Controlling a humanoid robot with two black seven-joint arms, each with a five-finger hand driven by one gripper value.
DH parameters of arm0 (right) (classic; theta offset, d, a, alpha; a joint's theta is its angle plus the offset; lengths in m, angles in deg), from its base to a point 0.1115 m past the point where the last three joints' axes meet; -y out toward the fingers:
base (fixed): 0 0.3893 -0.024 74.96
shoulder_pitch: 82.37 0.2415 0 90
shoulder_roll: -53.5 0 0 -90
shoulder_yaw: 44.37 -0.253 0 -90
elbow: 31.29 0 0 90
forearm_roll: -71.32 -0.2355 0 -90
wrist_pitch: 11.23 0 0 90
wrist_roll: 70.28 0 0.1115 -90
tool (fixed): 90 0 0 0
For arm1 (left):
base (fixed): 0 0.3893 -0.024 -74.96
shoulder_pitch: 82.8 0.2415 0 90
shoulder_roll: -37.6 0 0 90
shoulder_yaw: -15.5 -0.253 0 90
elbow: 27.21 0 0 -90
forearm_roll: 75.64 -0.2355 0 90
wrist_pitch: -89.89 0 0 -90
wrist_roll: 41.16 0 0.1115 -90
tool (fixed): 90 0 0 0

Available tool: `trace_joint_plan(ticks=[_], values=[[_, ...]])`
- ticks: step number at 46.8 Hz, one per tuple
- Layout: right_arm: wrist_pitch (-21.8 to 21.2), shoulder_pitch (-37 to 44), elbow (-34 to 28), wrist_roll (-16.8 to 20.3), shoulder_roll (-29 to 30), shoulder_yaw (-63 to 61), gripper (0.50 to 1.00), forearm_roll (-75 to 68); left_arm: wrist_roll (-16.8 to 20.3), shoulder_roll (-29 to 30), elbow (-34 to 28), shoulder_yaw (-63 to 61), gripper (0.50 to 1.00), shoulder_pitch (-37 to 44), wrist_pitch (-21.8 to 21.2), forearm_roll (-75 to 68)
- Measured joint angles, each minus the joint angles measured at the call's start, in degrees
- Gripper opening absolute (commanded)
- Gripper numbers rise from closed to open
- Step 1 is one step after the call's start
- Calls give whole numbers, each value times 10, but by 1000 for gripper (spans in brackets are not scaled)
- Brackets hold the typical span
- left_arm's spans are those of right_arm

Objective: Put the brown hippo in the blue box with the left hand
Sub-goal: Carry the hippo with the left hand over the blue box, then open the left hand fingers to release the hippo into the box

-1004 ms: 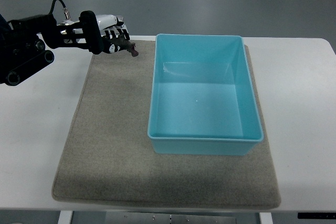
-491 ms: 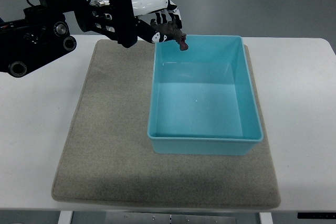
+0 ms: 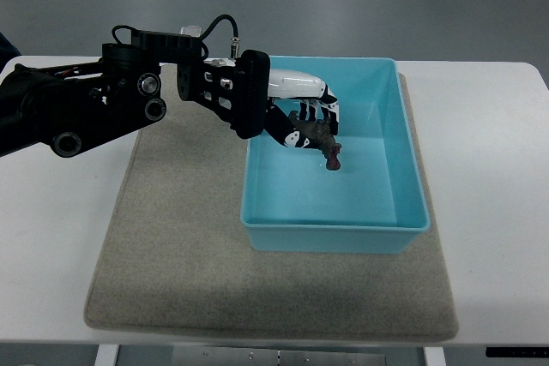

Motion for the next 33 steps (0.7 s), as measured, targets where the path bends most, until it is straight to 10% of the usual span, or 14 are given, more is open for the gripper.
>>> trace_joint_plan(ticks=[22,33], values=[[0,0,0,0,0,0,936,0,-2,-48,-18,-39,500,43,-6,-39],[0,0,0,0,0,0,936,0,-2,-50,-25,-38,741,47,-16,-37]])
